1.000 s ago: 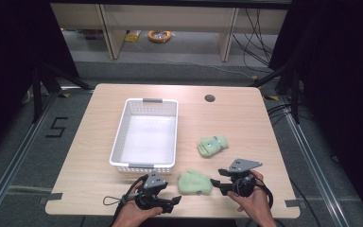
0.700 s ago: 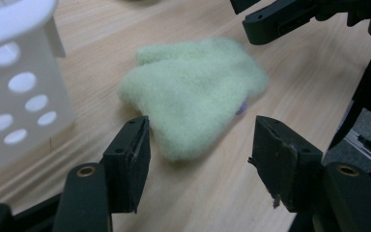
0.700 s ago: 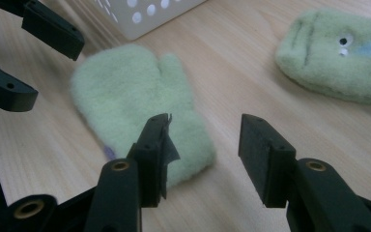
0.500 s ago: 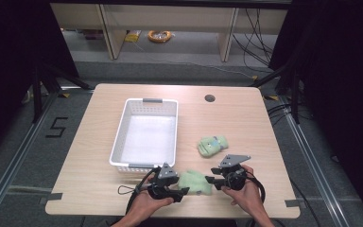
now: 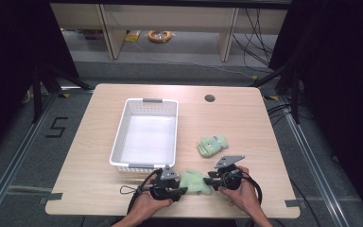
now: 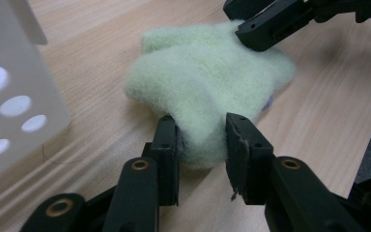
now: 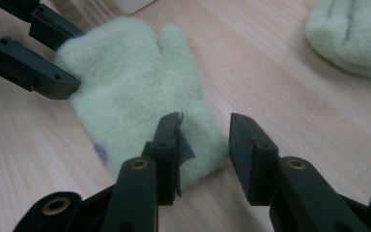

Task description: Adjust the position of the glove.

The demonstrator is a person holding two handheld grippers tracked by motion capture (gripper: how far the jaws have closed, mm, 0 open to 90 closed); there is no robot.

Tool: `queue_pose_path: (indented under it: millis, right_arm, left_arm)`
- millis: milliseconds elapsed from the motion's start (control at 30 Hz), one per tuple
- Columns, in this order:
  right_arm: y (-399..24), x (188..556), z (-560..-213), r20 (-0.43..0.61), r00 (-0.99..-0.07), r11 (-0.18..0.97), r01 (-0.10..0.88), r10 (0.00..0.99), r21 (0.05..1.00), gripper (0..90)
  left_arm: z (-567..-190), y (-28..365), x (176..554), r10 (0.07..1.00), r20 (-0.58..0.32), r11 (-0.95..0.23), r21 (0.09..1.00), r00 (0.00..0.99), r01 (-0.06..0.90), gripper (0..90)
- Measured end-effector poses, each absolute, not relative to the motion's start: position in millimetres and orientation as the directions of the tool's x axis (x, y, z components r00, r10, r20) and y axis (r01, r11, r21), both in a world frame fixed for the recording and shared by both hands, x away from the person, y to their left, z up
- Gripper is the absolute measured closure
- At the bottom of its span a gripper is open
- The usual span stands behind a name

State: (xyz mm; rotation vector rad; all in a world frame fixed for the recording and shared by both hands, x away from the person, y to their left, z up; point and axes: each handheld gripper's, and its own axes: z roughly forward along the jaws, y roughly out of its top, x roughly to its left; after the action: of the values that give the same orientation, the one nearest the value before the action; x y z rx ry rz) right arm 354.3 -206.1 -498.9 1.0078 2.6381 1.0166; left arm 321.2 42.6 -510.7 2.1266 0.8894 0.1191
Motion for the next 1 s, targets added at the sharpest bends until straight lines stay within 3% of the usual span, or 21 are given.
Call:
queue_pose_path:
  millis: [133, 233, 800, 1000]
  right_arm:
    - [-207.0, 355.6, -501.4, 0.133, -0.768, 0.531, 0.546, 0.627, 0.649, 70.7]
    - [-208.5, 355.0, -502.4, 0.157, -0.767, 0.502, 0.544, 0.622, 0.672, 81.9]
    - [-236.6, 330.7, -471.2, 0.146, -0.779, 0.502, 0.521, 0.609, 0.690, 84.2]
    - [-249.3, 327.4, -472.1, 0.143, -0.769, 0.494, 0.529, 0.623, 0.690, 84.1]
  left_arm:
    - [-510.5, 43.0, 321.1, 0.624, -0.197, -0.432, 0.719, 0.756, 0.544, 71.3]
    - [-509.2, 42.9, 320.3, 0.619, -0.200, -0.433, 0.720, 0.760, 0.542, 74.1]
    - [-493.3, 23.3, 304.5, 0.549, -0.304, -0.377, 0.741, 0.779, 0.555, 77.3]
    - [-496.0, 12.2, 307.9, 0.529, -0.294, -0.407, 0.736, 0.796, 0.541, 77.2]
